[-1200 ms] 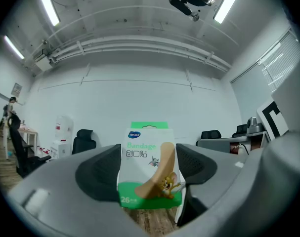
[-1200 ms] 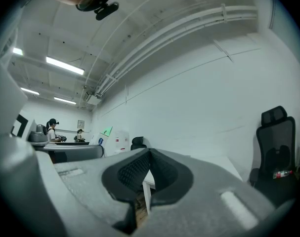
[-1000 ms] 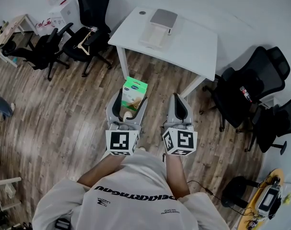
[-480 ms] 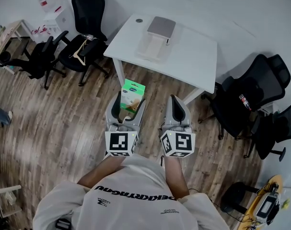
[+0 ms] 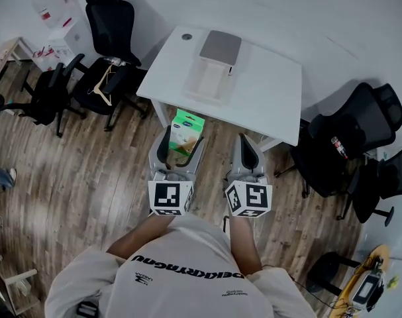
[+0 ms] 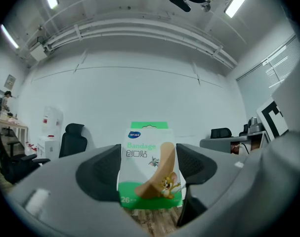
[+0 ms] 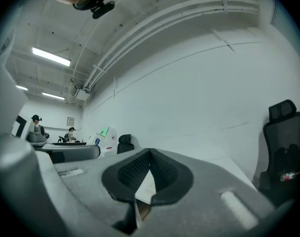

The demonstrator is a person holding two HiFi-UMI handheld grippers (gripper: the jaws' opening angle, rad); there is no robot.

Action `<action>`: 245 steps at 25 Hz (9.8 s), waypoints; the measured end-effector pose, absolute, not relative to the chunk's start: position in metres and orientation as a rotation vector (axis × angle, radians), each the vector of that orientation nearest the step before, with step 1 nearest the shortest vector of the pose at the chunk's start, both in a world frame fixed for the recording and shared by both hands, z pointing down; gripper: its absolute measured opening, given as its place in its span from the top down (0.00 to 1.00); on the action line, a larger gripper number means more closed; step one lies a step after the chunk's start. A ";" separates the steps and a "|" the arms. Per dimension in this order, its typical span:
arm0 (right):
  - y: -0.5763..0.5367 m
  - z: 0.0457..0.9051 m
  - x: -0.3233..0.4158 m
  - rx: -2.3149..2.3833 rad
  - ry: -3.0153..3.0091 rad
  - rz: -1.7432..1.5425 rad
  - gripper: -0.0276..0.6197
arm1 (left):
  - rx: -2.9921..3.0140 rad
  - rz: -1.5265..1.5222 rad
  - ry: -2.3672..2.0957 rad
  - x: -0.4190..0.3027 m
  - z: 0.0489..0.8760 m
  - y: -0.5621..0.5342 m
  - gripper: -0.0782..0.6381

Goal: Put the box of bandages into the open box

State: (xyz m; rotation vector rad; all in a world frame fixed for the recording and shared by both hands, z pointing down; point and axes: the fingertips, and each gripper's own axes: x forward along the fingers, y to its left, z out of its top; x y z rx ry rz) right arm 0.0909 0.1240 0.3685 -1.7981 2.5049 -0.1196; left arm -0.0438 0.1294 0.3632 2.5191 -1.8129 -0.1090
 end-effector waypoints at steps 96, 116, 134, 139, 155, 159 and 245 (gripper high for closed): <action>-0.161 0.454 0.101 -1.972 2.496 -0.362 0.96 | 2.372 0.334 -1.618 0.005 0.496 -0.211 0.38; -0.166 0.471 0.108 -1.994 2.511 -0.378 0.96 | 2.261 0.478 -1.572 0.011 0.567 -0.239 0.38; -0.171 0.480 0.109 -1.999 2.500 -0.419 0.96 | 2.132 0.593 -1.531 0.017 0.628 -0.265 0.38; -0.173 0.485 0.112 -2.013 2.499 -0.434 0.96 | 2.102 0.617 -1.522 0.019 0.641 -0.268 0.38; -0.174 0.487 0.113 -2.019 2.491 -0.442 0.96 | 2.059 0.664 -1.508 0.017 0.662 -0.275 0.38; -0.175 0.489 0.111 -2.018 2.493 -0.447 0.96 | 2.050 0.679 -1.502 0.016 0.669 -0.278 0.38; -0.174 0.495 0.134 -2.052 2.476 -0.465 0.96 | 1.835 0.886 -1.307 0.039 0.748 -0.293 0.39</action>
